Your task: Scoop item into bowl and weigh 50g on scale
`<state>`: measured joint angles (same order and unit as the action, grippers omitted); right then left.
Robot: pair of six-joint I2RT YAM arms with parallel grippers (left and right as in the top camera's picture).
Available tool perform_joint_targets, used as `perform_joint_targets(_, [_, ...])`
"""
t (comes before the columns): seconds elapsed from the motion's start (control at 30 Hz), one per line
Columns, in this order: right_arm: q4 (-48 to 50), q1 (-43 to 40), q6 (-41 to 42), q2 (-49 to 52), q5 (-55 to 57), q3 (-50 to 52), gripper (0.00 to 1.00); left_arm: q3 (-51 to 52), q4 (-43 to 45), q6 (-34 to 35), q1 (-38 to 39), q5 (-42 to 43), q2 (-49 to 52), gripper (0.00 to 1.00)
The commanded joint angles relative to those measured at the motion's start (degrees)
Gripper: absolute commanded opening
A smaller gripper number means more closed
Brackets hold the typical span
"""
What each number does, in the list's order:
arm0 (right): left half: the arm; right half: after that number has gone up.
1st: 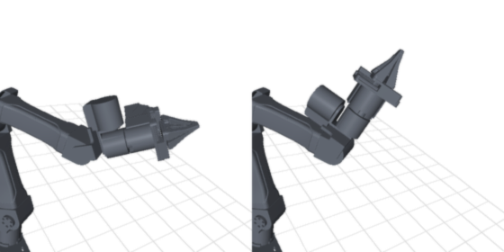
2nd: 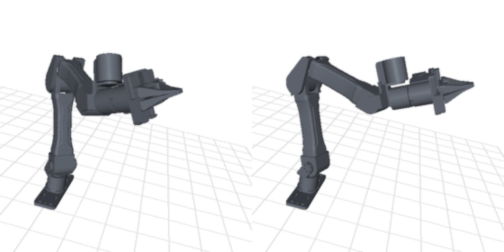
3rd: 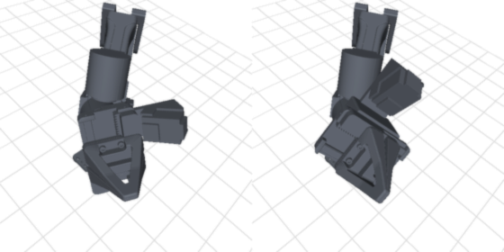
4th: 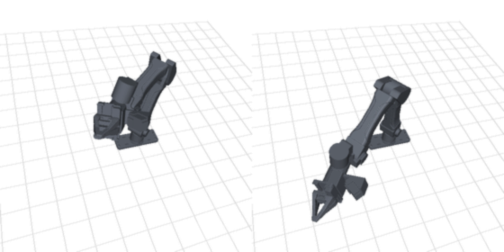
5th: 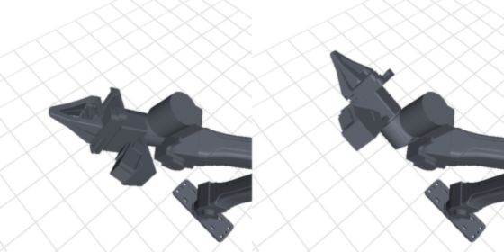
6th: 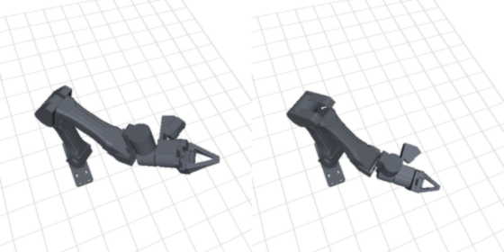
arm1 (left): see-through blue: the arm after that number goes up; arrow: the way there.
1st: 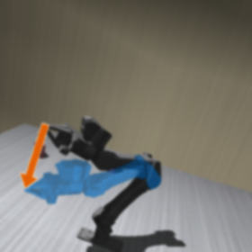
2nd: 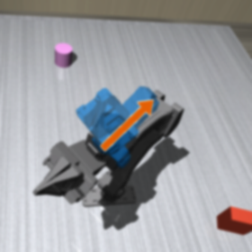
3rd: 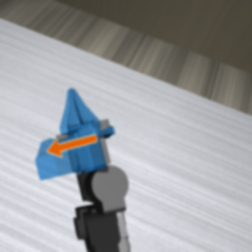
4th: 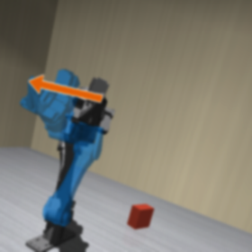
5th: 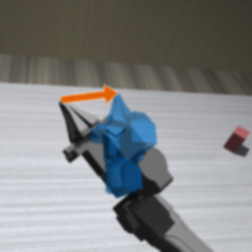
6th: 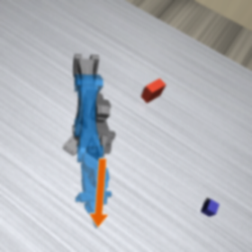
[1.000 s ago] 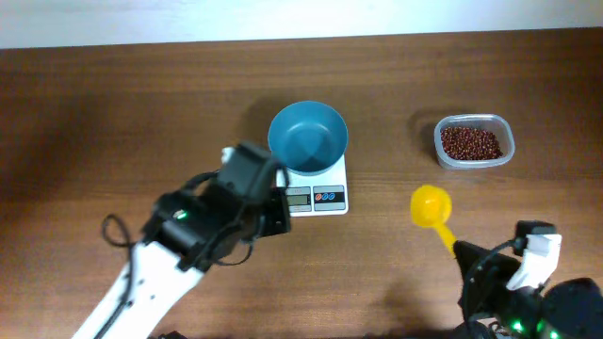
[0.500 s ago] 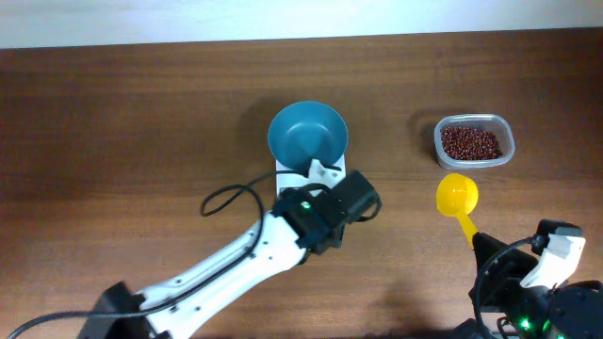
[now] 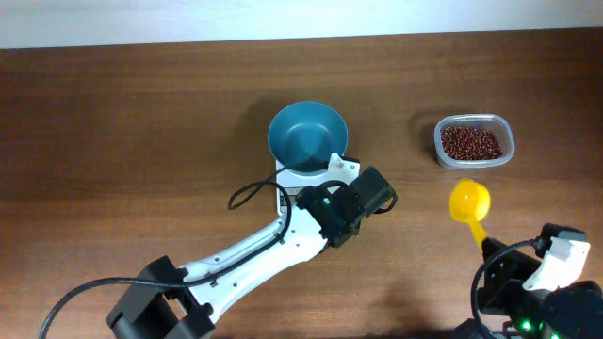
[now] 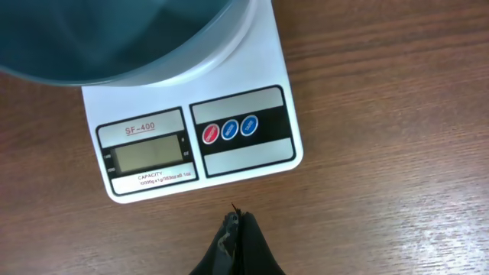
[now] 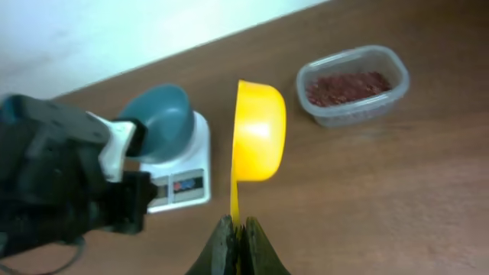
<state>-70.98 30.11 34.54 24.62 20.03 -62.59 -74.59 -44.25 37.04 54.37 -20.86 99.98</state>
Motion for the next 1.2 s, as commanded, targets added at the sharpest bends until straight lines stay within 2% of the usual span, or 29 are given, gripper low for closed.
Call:
perform_joint_targets(0.0, [-2.27,0.26,0.2,-0.28,5.31,-1.01,0.04,0.76,0.55,-0.7,0.24,-1.31,0.31,0.0])
perform_joint_targets(0.47, [-3.13,0.26,0.17,-0.26,6.8,-1.01,0.04,8.98,8.76,0.83,0.24,-3.08,0.35,0.0])
perform_joint_targets(0.63, [-2.99,0.26,0.17,-0.26,7.74,-1.01,0.04,9.09,9.09,0.83,0.22,-6.25,0.61,0.0])
perform_joint_targets(0.83, [-2.97,0.26,0.17,-0.26,15.17,-1.01,0.04,9.09,10.36,0.83,0.22,-6.47,4.42,0.0])
perform_joint_targets(1.17, [-2.51,0.26,0.17,-0.26,15.41,-1.01,0.04,9.09,15.52,0.83,0.22,-10.97,9.09,0.0])
